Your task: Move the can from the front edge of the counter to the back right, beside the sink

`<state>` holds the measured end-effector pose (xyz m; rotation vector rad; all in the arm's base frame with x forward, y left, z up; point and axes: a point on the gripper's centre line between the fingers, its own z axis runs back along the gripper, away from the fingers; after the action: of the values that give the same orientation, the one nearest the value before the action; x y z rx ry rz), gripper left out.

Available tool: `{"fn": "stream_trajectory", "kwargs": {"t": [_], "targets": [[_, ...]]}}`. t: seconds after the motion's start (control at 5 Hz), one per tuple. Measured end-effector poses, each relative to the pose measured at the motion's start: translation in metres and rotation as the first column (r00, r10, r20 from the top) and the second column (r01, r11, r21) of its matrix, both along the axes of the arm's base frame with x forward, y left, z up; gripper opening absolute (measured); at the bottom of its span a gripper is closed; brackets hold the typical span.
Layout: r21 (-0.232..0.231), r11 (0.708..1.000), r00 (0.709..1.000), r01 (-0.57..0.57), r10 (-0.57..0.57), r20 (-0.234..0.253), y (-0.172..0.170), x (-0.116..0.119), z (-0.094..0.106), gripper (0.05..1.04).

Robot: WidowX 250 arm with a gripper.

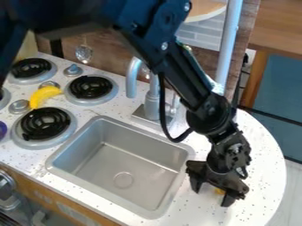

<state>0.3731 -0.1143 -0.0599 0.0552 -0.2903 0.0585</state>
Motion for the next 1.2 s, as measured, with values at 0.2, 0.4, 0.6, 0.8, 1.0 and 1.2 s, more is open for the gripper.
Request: {"fn": "stream_trajectory", "kwargs": {"t": [0.2, 0.4, 0.6, 0.8, 1.0, 1.2], "targets": [[-0.001, 1.000, 1.000, -0.021, 0.021, -0.007, 0.005, 0.004, -0.003, 0.997], [0.000, 1.000, 1.000, -0.014, 0.014, 0.001, 0.006, 0.012, 0.000, 0.997], [0.011, 1.000, 1.000, -0.008, 0.008, -0.008, 0.006, 0.016, -0.003, 0.999], [0.013, 1.000, 1.000, -0.006, 0.006, -0.003, 0.004, 0.024, -0.003, 0.999], [0.015, 1.000, 1.000, -0.013, 0.013, 0.002, 0.005, 0.033, -0.001, 0.999], [-0.006, 1.000, 1.000, -0.001, 0.001, -0.019, 0.006, 0.027, -0.005, 0.999]]}}
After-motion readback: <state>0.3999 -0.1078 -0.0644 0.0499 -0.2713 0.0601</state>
